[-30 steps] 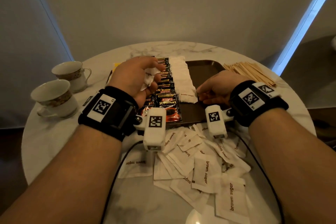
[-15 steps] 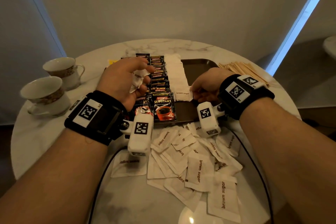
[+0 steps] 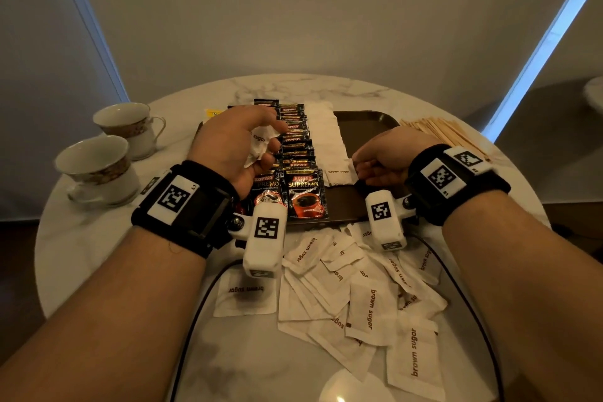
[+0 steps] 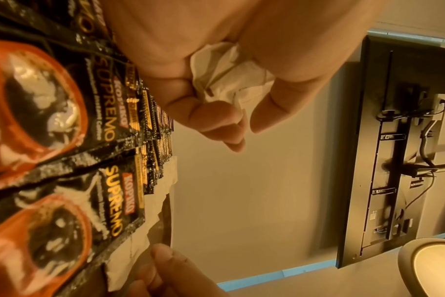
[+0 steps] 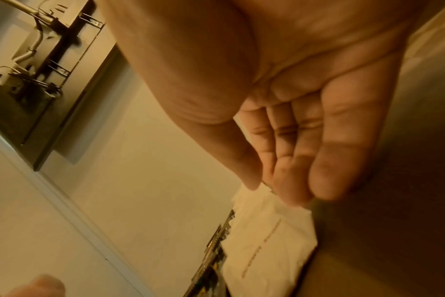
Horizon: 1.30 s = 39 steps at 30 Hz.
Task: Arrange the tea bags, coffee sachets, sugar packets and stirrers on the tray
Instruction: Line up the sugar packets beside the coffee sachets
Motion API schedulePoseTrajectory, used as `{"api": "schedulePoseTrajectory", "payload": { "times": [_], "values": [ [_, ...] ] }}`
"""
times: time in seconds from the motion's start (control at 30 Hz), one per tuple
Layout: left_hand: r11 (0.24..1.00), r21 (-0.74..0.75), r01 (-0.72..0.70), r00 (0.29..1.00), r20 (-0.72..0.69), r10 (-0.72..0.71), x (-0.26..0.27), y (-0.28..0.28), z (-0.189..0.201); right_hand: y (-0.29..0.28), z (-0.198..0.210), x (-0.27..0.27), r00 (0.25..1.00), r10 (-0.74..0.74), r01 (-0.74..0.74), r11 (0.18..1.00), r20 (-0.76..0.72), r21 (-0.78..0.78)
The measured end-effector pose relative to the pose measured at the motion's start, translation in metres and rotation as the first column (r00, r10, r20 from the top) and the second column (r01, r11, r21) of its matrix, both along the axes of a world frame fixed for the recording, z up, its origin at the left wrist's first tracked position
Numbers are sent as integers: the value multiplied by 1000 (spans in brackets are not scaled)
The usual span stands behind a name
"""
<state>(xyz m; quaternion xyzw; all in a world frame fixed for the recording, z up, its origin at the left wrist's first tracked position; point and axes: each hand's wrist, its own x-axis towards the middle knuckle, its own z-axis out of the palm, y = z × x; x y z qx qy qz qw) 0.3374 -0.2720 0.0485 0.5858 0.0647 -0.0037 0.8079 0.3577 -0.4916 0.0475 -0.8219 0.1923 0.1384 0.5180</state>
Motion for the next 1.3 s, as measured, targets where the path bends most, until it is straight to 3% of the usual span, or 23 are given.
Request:
{"api": "schedulePoseTrajectory", "payload": {
  "times": [0.3, 0.47, 0.6, 0.8, 0.97, 1.07, 1.17, 1.3],
  "values": [
    [998, 26, 59, 998, -17, -59, -3, -1, -1, 17, -3, -2, 994, 98, -91, 987, -52, 130],
    [999, 17, 51, 999, -18, -51, -2, 1, -1, 9, -7, -3, 999, -26, 14, 968, 42, 251],
    [999, 14, 33, 999, -22, -33, -1, 1, -2, 1, -13, -2, 979, -163, 129, 961, 120, 246],
    [998, -19, 60, 998, -27, -61, -2, -1, -3, 2, -13, -1, 992, -117, 101, 966, 54, 238],
    [988, -31, 150, 989, -8, -150, -4, -3, -4, 1, -11, 0, 989, -112, 86, 966, 93, 245],
    [971, -38, 236, 972, -9, -236, -8, -7, -4, 6, -4, -2, 976, -39, -23, 960, 215, 280],
    [956, -41, 292, 956, -31, -293, -11, -10, -3, 20, 7, -5, 935, 165, -260, 921, 314, 290],
    [952, 15, 307, 951, -31, -306, -10, -9, -5, 41, 14, -8, 831, 398, -460, 884, 389, 78]
  ]
}}
